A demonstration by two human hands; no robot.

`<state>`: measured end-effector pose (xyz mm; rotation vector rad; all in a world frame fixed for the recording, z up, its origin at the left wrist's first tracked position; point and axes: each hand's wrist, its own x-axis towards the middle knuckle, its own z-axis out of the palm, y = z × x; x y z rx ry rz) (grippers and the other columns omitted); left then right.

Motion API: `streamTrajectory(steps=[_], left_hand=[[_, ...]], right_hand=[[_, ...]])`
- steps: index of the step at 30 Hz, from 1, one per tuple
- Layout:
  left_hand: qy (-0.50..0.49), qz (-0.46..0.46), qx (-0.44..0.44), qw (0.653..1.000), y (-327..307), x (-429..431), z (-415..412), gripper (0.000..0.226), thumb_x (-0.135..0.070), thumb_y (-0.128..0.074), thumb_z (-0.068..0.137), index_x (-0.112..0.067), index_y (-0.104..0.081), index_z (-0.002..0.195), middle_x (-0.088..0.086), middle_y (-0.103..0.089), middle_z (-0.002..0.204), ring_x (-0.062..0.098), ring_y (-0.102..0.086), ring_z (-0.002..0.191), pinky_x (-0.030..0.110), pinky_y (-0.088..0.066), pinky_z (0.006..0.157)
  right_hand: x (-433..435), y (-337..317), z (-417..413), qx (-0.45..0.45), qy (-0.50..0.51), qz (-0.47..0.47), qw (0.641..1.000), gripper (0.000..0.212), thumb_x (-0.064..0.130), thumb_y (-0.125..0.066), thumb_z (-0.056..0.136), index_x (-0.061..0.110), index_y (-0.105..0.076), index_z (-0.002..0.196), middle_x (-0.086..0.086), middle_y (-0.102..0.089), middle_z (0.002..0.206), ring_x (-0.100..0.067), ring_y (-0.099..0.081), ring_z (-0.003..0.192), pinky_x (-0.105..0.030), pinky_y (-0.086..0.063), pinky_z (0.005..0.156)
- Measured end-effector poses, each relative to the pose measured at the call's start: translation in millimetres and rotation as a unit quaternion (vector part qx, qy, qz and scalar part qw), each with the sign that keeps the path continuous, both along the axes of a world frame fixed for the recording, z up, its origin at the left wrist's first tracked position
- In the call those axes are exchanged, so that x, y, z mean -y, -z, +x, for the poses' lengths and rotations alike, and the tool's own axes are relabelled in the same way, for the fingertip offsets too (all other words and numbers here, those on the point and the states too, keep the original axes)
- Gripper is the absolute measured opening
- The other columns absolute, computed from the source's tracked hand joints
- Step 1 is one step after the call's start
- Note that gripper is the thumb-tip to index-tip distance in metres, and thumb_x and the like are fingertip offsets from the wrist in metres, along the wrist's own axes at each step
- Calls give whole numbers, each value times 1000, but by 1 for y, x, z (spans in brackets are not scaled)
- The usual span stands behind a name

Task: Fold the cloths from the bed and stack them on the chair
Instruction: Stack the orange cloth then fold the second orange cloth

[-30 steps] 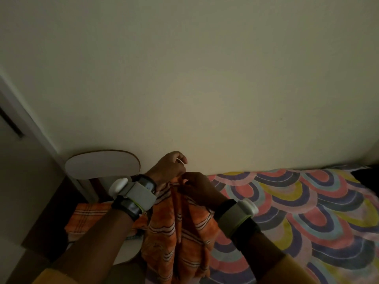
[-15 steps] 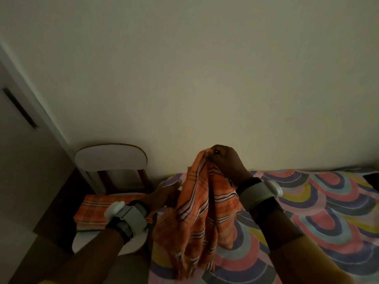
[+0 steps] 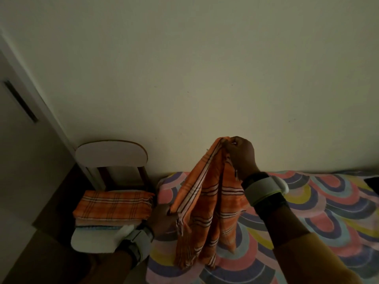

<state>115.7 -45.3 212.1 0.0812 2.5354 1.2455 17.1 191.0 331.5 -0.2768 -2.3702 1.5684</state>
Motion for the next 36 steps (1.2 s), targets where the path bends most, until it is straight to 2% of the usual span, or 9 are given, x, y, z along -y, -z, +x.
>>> streamTrajectory(steps=[3, 7, 10, 13, 16, 20, 26, 33, 36], left_hand=[[-65, 80, 0, 995, -10, 3, -4, 13, -4, -61, 87, -7, -59, 74, 0, -57, 68, -4, -60, 57, 9, -45, 57], [-112, 141, -17, 983, -26, -2, -12, 19, -10, -63, 87, 8, -65, 87, 11, -60, 75, 12, -59, 69, 22, -42, 55], [-74, 131, -31, 988, -32, -17, -21, 43, -13, -54, 92, -14, -46, 50, 1, -39, 51, 0, -38, 42, 28, -31, 54], [-15, 125, -15, 992, -40, -34, -21, 34, -15, -51, 94, -14, -55, 60, 0, -47, 52, -2, -44, 45, 27, -33, 57], [13, 123, 12, 992, -41, -46, -23, 22, -17, -53, 90, -3, -68, 81, -3, -59, 46, -3, -48, 44, 22, -38, 57], [-53, 141, 30, 988, -31, -47, -26, 24, -26, -65, 83, -24, -70, 60, -6, -64, 53, 17, -59, 60, 38, -50, 65], [-111, 163, 21, 980, -23, -49, -18, 10, -20, -74, 78, -10, -74, 78, 5, -71, 69, 23, -65, 73, 44, -55, 79], [-42, 96, -13, 994, -34, -52, -17, 28, -15, -58, 90, -21, -64, 63, -16, -56, 42, -1, -47, 49, 15, -37, 53], [-22, 92, -13, 995, -37, -50, -16, 20, -13, -54, 91, -6, -71, 83, -10, -58, 58, 2, -48, 55, 19, -41, 57]], right_hand=[[-15, 13, -10, 44, 21, 2, 999, 13, 22, -64, 85, 11, -64, 91, -3, -62, 71, -12, -56, 58, -22, -43, 55], [-20, 54, 6, 162, 4, -3, 987, 32, 5, -68, 80, -3, -59, 110, -13, -61, 71, -16, -59, 53, -20, -45, 48], [5, 69, 41, 155, -63, -81, 983, 25, 4, -65, 82, 1, -62, 106, -7, -59, 65, -5, -54, 44, -22, -46, 43], [35, 59, 80, 145, -138, -200, 959, 10, 6, -65, 85, 15, -65, 89, -7, -68, 78, -17, -66, 72, -35, -57, 70], [46, 64, 89, 130, -138, -220, 957, 13, 3, -66, 83, 15, -65, 79, -9, -69, 76, -19, -67, 72, -32, -55, 70], [42, 85, 94, 151, -66, -221, 961, 3, 9, -73, 77, 10, -72, 79, -13, -73, 83, -28, -69, 81, -42, -58, 76], [43, 101, 109, 204, -42, -382, 900, 12, 4, -67, 83, -4, -69, 92, -24, -71, 93, -37, -68, 88, -49, -56, 84], [48, 95, 102, 121, -69, -230, 963, 6, 7, -69, 82, 4, -74, 79, -13, -74, 78, -30, -70, 79, -38, -60, 74], [49, 98, 106, 99, -100, -216, 966, 5, 9, -71, 81, 7, -75, 83, -9, -75, 82, -24, -71, 81, -34, -59, 76]])
